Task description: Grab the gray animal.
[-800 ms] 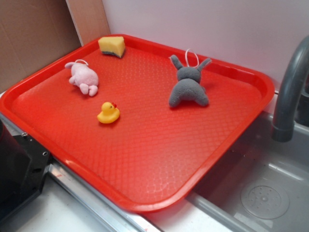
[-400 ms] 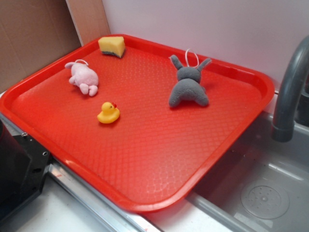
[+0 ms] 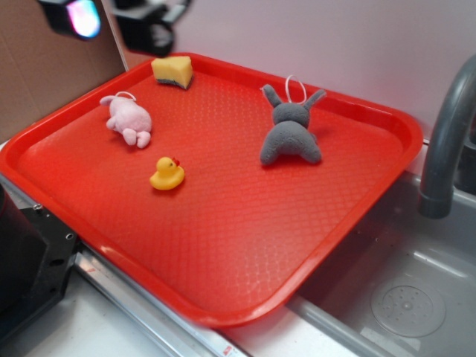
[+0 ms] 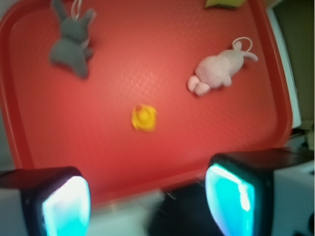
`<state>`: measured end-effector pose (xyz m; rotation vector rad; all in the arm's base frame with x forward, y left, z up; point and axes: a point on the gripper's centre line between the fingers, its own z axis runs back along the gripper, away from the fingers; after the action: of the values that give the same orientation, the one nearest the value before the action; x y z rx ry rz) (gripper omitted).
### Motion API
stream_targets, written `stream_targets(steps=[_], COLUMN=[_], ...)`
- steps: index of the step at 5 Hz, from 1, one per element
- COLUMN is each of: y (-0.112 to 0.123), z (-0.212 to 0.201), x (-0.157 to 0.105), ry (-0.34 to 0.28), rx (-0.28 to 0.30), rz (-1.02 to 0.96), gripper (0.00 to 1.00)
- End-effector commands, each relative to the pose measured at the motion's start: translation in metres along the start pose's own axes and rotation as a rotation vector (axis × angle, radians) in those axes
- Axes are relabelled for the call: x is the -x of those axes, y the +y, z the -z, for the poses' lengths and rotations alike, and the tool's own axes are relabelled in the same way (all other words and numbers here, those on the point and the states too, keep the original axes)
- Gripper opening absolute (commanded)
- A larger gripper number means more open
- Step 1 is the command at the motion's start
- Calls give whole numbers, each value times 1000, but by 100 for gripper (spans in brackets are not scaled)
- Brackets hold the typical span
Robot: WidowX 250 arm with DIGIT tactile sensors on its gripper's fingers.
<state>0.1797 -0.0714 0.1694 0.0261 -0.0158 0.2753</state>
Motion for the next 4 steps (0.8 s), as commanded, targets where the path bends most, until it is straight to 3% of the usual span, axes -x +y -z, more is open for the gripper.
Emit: stream_targets(steps=[1,4], y=[-26,-31], z=[20,55], x=[-51,-102], ry=[-64,-99], rx=[120,111], rz=[-232,-320], gripper=[100,100])
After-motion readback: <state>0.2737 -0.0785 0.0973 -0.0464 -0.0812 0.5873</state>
